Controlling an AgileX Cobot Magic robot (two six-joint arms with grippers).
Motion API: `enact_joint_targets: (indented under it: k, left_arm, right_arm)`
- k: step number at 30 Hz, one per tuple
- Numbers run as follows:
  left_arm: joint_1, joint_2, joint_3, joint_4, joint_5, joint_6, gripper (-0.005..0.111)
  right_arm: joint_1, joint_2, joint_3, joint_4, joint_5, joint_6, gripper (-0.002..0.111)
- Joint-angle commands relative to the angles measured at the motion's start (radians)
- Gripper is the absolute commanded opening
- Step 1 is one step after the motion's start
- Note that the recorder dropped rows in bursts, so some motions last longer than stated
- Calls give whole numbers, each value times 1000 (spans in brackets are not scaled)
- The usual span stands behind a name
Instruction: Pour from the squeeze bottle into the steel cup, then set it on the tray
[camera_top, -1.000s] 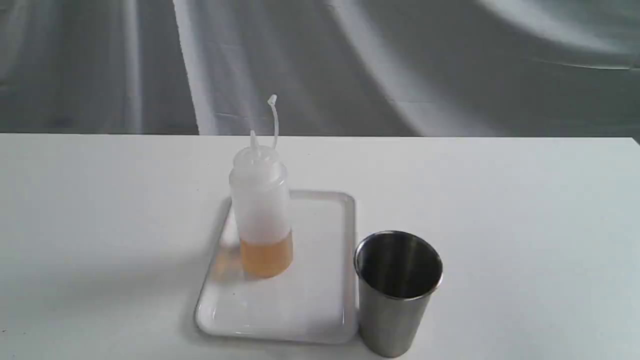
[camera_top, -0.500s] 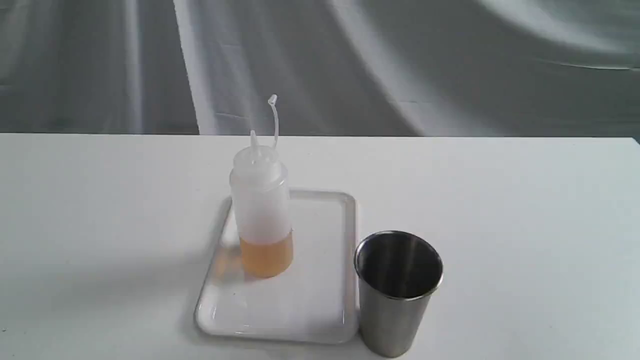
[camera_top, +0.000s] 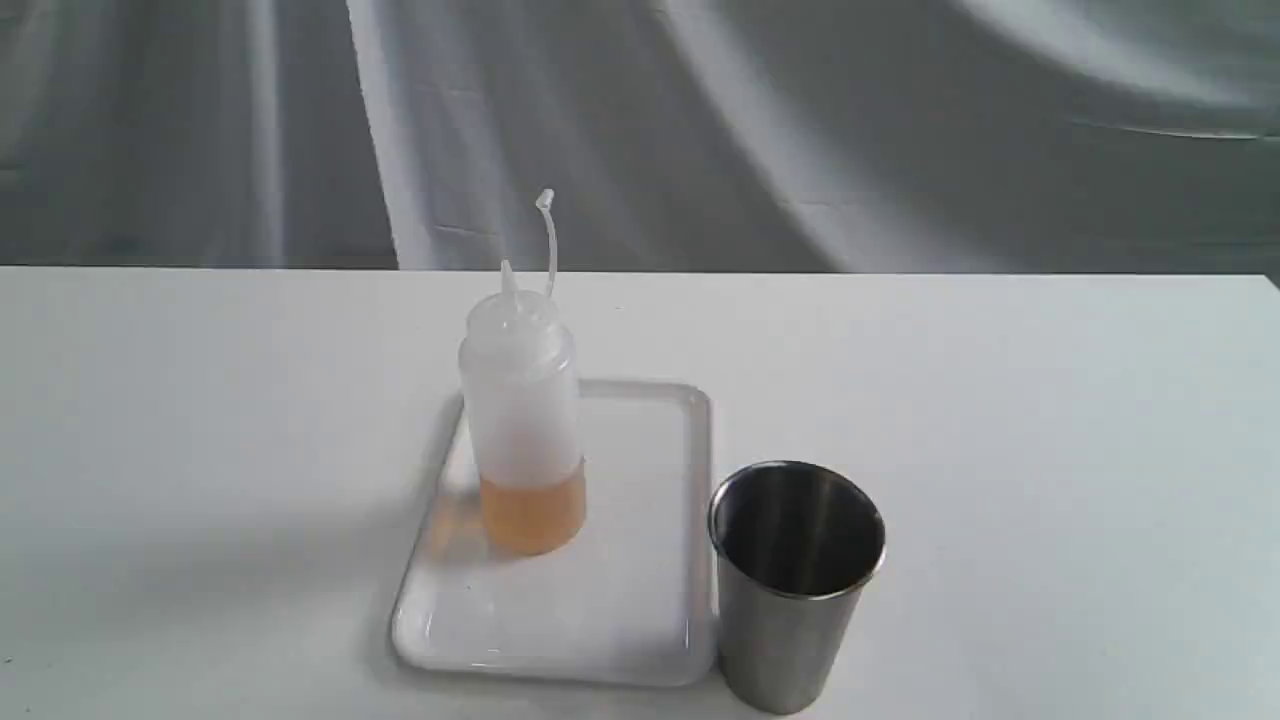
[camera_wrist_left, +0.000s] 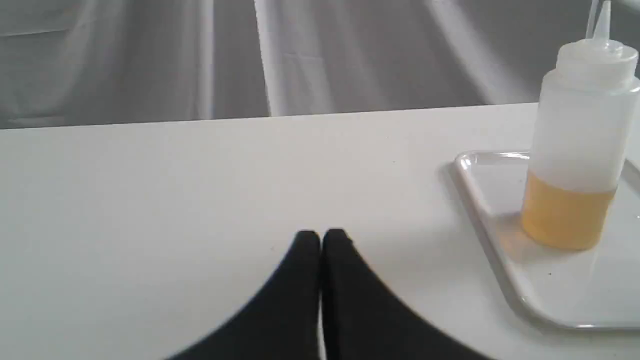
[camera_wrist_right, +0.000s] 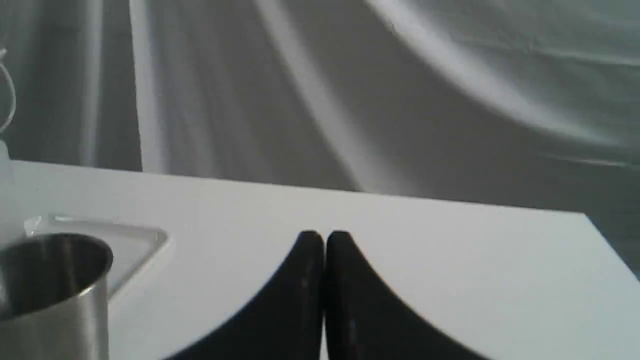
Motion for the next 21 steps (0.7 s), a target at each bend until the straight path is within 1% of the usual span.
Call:
enact_joint_targets:
  k: [1, 5, 6, 10, 14, 18, 21]
  left_arm:
    - [2, -3, 4, -1, -8, -2, 0]
    - [2, -3, 4, -1, -8, -2, 0]
    - [2, -3, 4, -1, -8, -5, 0]
    - [2, -3, 4, -1, -8, -5, 0]
    - [2, -3, 4, -1, -8, -5, 0]
    - [2, -3, 4, -1, -8, -3, 0]
    - [2, -3, 4, -1, -8, -3, 0]
  right_arm:
    - [-52, -26, 4, -148, 25, 125, 0]
    - [-179, -48, 4, -268, 120, 239, 0]
    - [-218, -55, 4, -332, 149, 300, 0]
    - [-299, -86, 4, -571, 249, 518, 0]
    - [-341, -121, 4, -802, 297, 754, 0]
    - [-348, -157, 4, -918, 344, 863, 0]
    - [-348, -185, 4, -1057, 390, 989, 0]
